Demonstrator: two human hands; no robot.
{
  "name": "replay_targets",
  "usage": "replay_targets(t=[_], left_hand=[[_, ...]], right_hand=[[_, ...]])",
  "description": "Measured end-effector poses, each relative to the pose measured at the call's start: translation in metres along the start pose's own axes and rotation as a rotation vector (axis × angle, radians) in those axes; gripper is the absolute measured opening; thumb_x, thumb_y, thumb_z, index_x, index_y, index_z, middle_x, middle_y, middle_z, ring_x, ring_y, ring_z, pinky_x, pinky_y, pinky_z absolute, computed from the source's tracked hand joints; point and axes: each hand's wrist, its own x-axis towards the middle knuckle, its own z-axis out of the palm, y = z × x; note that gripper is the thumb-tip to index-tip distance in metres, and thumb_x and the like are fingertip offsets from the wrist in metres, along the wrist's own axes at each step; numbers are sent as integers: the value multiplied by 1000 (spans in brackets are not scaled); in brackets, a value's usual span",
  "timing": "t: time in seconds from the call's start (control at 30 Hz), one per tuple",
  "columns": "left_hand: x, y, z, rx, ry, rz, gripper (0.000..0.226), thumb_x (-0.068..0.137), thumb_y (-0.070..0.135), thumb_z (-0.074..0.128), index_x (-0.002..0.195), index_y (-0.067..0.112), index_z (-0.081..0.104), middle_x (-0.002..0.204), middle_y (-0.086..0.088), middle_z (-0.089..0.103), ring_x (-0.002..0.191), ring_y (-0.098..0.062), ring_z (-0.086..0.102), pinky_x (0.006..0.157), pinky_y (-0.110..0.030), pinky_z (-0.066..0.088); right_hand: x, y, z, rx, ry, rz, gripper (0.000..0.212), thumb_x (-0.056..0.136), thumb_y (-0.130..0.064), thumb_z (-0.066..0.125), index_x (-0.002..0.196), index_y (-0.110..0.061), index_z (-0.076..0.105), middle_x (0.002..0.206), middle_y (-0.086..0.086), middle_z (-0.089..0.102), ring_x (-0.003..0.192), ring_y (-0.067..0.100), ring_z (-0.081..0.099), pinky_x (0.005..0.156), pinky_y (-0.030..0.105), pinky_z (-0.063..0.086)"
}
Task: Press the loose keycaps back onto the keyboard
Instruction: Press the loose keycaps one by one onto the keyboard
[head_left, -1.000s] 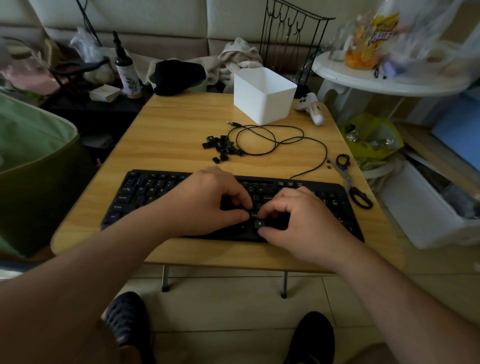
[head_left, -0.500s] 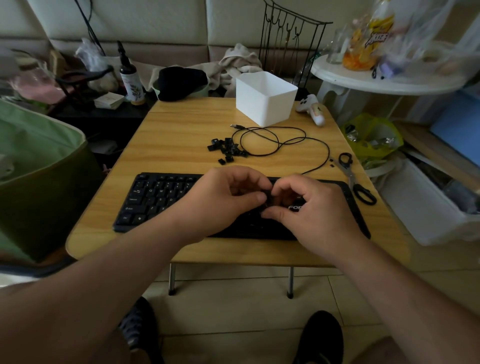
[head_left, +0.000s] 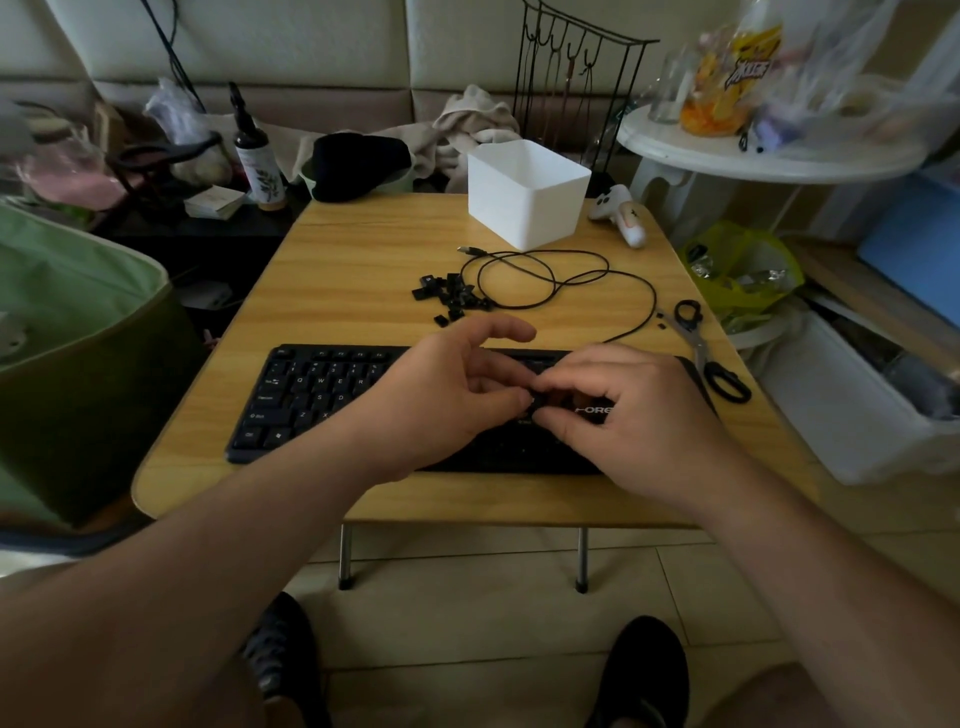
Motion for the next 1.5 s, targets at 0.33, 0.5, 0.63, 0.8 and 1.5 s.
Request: replay_targets(t=[0.33,0.5,0.63,0.8,1.5], left_hand=[[1,-4,-3,339,-1,52,36,93,22,77,121,36,60,96,9,71,83,-7,72,78,-31,61],[5,-23,-23,868,88,252,19,93,34,72,112,32,72,98,14,66,92,-7,57,90,-34,50],[3,-25,-17,891,83,268,23,91,50,66,106,35,73,100,16,67,99,-11,55,95,-39,47],[1,-26,-4,851,76,237,35,81,72,50,90,44,69,94,19,63,100,-12,53,95,-47,47],[7,-21,5,805,76,28,7,84,58,67,82,53,62,101,19,58,117,-18,42,98,-43,33]], right_hand=[[4,0,2,-237,-194,41,28,84,-48,66,103,-30,78,89,-12,66,89,17,60,80,43,53],[3,5,-6,-173,-247,176,21,84,-44,76,103,-35,78,87,-18,66,96,4,57,87,37,54],[3,0,-5,-161,-310,205,21,85,-46,76,105,-39,76,86,-20,63,95,4,53,88,33,51],[7,-11,4,-222,-371,215,25,87,-47,72,109,-37,76,89,-19,62,97,8,52,90,38,52],[9,-22,8,-440,-449,171,21,100,-47,54,101,-40,74,97,-14,57,104,15,45,90,42,44]])
